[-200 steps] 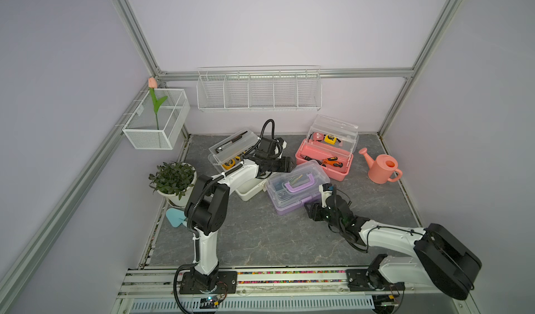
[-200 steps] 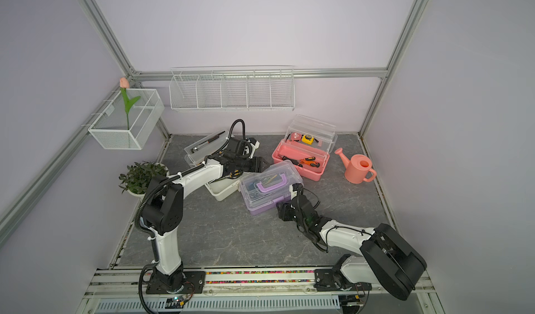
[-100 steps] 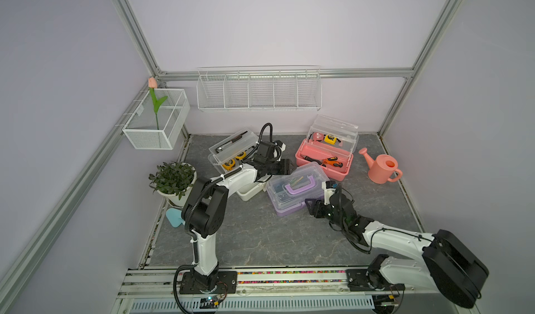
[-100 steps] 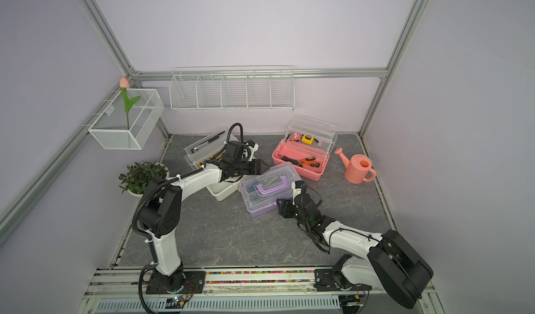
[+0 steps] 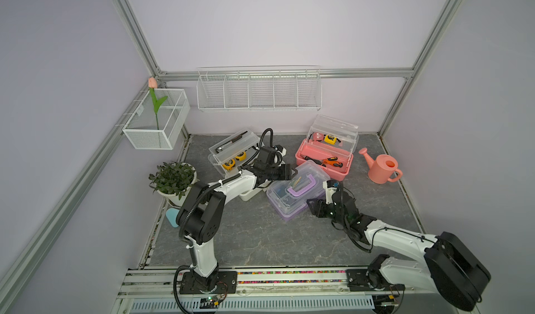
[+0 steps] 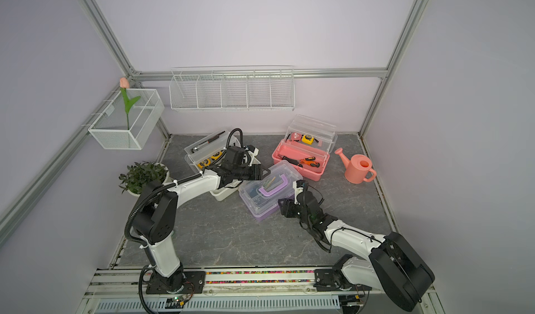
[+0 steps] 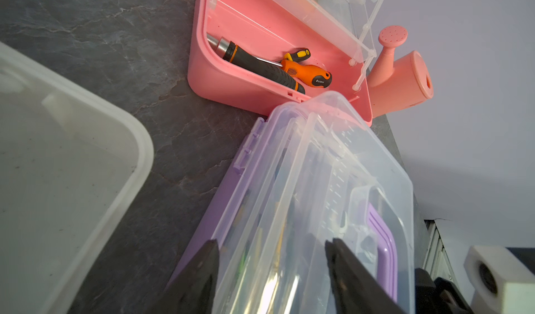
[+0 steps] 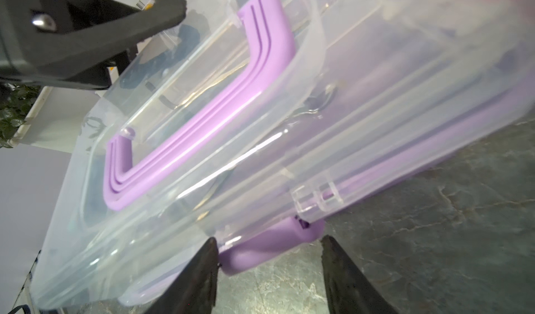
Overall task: Close toolboxes
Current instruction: Adjust the toolbox at the center of the board.
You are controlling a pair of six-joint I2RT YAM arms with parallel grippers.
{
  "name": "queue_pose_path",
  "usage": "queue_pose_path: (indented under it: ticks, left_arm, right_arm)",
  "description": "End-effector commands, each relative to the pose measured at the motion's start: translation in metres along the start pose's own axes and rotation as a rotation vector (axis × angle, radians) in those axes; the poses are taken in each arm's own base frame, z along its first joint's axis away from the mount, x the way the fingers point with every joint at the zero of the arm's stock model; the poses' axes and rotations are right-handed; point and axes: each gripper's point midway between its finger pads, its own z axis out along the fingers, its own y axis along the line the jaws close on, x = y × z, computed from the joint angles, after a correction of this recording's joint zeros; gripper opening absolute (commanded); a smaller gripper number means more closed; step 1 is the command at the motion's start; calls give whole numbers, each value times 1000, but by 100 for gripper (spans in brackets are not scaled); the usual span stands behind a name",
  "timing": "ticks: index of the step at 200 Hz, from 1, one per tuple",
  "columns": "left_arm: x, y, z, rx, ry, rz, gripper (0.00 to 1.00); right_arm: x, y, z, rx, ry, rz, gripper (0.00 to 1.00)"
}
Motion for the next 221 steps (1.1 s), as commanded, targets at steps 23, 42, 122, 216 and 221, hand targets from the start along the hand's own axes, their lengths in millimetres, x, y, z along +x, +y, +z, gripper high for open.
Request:
queue_pose_path:
  ticks: [23, 42, 122, 216, 221]
  left_arm:
    - [63, -32, -3, 37, 188, -85, 63]
    - [50, -23, -9, -35, 161, -44, 66]
    - [-4, -10, -1, -95, 143, 24, 70]
    - [2, 1, 25, -107, 258, 40, 66]
    - [3, 1, 24, -105, 260, 39, 65]
  right_arm:
    - [-39, 9, -5, -22, -81, -124, 61]
    - [-40, 9, -15, -16, -85, -225, 66]
    - [-19, -3, -29, -56, -139, -463, 69]
    - [6, -10, -2, -127, -173, -612, 70]
    - [6, -12, -1, -116, -170, -614, 70]
